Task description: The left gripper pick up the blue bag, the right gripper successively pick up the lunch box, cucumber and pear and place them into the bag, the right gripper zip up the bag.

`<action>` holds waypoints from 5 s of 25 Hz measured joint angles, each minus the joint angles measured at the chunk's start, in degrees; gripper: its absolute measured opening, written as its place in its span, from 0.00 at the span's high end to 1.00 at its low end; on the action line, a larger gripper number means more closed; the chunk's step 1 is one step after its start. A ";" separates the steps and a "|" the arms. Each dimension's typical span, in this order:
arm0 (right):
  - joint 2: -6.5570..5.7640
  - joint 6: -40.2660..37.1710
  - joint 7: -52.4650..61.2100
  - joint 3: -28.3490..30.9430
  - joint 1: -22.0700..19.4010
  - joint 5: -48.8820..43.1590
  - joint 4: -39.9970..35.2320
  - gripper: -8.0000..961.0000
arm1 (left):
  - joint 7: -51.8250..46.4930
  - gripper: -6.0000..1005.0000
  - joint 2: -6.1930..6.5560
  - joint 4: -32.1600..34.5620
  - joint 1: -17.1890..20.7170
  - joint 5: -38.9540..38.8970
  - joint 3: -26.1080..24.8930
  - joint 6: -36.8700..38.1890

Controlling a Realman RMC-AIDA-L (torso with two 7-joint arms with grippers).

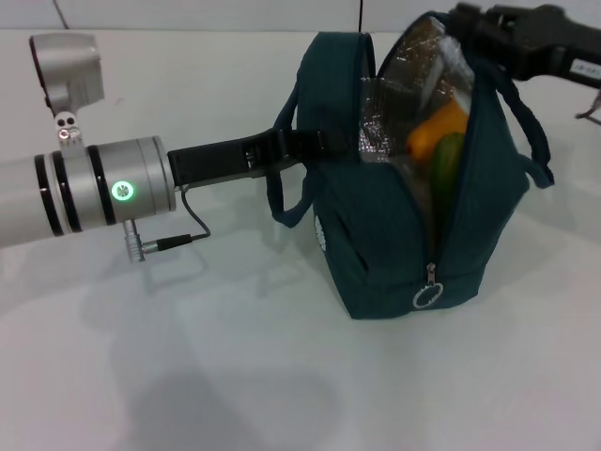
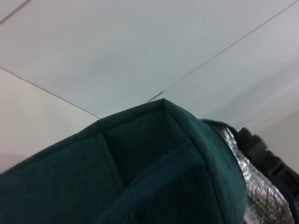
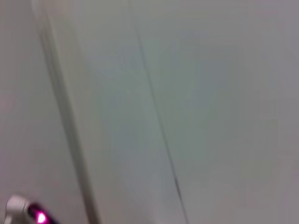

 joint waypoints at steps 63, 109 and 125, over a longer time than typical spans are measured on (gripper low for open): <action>0.37 -10.38 -6.32 -4.98 -7.81 -23.62 -0.97 0.39 | 3.51 0.95 -0.03 -1.85 1.80 -1.52 -5.00 -0.44; 0.98 -7.48 -9.72 -5.78 -5.10 -16.45 10.31 0.42 | 4.55 0.95 -0.20 -2.59 1.76 -1.59 -5.15 -0.37; 0.73 -7.50 -9.83 -5.60 -5.74 -14.65 10.76 0.43 | 4.96 0.95 -0.10 -2.59 2.48 -1.59 -5.95 -0.18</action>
